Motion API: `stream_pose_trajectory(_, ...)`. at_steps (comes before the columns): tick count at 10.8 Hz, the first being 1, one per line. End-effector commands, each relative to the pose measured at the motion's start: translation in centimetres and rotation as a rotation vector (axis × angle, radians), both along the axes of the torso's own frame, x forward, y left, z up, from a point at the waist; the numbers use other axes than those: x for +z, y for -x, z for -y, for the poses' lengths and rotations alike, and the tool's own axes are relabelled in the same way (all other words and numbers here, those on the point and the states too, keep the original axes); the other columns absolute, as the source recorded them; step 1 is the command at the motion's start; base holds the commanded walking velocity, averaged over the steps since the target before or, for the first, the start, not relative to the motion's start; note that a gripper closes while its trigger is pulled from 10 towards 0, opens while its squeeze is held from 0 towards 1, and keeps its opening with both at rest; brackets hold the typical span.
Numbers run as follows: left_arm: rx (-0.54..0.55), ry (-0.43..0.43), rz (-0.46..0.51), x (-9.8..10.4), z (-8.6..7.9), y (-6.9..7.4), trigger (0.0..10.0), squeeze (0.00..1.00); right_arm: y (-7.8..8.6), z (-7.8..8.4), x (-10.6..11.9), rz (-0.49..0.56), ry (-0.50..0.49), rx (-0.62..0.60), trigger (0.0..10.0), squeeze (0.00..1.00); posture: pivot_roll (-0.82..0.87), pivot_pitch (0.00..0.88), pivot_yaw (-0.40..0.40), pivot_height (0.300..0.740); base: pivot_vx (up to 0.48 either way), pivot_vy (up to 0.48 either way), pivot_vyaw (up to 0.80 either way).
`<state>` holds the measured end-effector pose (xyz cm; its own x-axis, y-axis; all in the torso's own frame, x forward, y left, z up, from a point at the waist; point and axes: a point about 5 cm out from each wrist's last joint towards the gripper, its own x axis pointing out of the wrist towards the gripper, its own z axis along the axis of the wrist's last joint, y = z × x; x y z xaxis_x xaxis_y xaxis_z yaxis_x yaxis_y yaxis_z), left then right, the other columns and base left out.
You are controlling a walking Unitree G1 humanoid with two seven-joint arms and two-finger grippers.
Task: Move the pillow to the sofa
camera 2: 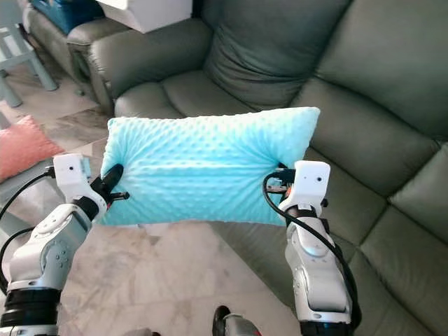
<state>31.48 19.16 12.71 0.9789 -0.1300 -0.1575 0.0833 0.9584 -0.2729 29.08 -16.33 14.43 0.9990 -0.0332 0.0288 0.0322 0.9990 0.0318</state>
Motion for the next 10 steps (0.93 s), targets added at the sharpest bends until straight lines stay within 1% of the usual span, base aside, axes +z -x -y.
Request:
stream_pose_trajectory(1,0.025,-0.017,-0.020,-0.22,-0.76,0.18,10.0,0.00,0.24,0.49,0.59,0.027,0.001,-0.022,10.0,0.00,-0.08,0.182,-0.047,0.740,0.000,0.480,0.00)
stream_pose_trajectory(8,0.010,-0.030,-0.039,-0.29,-0.76,-0.04,10.0,0.00,0.13,0.53,0.74,0.029,0.005,-0.022,10.0,0.00,-0.08,0.180,-0.048,0.740,0.000,0.480,0.00)
stream_pose_trajectory(9,-0.005,-0.063,-0.025,-0.20,-0.63,-0.06,10.0,0.00,0.16,0.58,0.72,0.025,0.008,-0.025,10.0,0.00,-0.08,0.182,-0.049,0.740,0.000,0.000,0.00)
stream_pose_trajectory(10,-0.030,-0.086,-0.056,-0.56,-0.36,-0.08,10.0,0.00,0.16,0.64,0.74,0.024,0.012,-0.030,10.0,0.00,-0.08,0.183,-0.049,0.740,0.000,0.000,0.00)
